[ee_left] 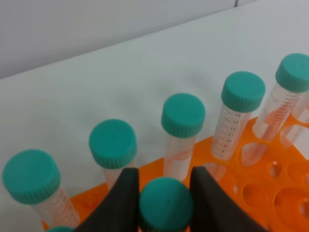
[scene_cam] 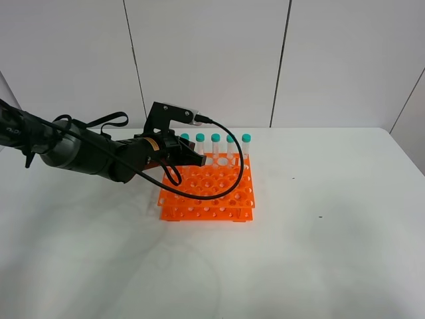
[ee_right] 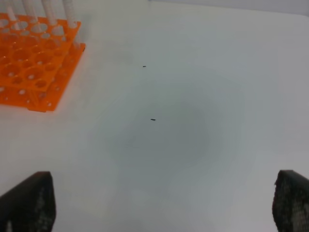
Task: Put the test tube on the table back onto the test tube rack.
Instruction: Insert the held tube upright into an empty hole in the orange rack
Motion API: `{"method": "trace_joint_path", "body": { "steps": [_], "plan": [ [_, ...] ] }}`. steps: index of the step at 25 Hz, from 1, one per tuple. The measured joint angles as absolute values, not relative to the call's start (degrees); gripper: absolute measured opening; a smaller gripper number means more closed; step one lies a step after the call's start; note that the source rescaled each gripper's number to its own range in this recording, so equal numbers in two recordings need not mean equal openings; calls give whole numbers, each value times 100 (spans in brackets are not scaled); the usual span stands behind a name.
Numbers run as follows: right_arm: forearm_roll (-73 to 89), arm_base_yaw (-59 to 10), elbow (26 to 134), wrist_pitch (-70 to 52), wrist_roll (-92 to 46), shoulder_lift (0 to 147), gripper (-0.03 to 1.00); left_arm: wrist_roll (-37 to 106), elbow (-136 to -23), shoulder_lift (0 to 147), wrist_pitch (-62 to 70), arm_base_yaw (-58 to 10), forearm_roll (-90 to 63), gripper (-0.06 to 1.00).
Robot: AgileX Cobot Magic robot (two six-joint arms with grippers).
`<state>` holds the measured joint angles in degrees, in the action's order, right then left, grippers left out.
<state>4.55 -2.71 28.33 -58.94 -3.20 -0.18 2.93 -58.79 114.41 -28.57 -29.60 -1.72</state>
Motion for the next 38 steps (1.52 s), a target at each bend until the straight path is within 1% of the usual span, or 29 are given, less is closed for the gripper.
{"method": "trace_joint_path", "body": {
  "steps": [25,33,35,38],
  "plan": [
    [455,-271,2833,-5894,-320,-18,100,247,-5908,11518,-2937,-2960,-234,0],
    [455,-271,2833,-5894,-320,-18,100,0,-5908,11507,-2868,-2960,-234,0],
    [455,-271,2833,-5894,-320,-18,100,0,-5908,11507,-2861,-2960,-234,3],
    [455,-271,2833,-5894,-320,-18,100,-37,-5903,11507,-2850,-2960,-234,11]
  ]
}}
